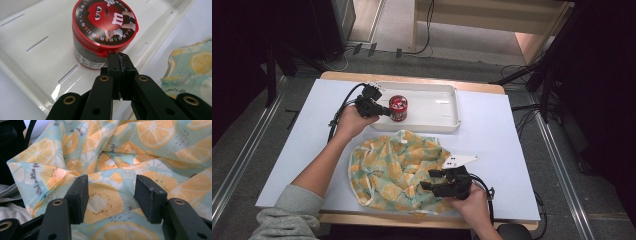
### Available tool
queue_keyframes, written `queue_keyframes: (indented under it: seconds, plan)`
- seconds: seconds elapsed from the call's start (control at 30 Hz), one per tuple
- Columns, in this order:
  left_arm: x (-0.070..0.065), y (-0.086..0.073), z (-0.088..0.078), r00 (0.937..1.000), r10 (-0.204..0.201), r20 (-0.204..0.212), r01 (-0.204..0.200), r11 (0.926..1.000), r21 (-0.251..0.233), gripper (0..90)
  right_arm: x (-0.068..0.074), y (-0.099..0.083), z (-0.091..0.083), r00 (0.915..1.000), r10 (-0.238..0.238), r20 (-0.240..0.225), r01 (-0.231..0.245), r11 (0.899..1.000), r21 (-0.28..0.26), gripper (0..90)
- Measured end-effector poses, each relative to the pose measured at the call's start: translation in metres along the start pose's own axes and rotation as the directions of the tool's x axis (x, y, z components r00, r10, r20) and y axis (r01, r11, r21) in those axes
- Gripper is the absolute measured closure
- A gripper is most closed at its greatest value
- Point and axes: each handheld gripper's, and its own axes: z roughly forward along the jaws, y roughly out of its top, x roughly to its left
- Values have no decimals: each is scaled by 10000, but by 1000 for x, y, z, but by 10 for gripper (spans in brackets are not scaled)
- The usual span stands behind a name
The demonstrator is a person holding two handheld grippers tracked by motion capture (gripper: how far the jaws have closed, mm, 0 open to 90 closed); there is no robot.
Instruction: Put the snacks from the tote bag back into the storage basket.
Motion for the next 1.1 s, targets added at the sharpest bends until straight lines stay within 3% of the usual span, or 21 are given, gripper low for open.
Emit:
queue_keyframes:
  seconds: [0.8,1.1]
  plan:
    - [14,4,1,9988,-418,-272,413,9990,-181,891,0,-3,-3,9999,34,159,-33,10000,-39,463]
    - [20,3,3,9974,-700,-190,693,9969,-380,892,0,-4,-4,9998,50,190,-50,10000,-20,466]
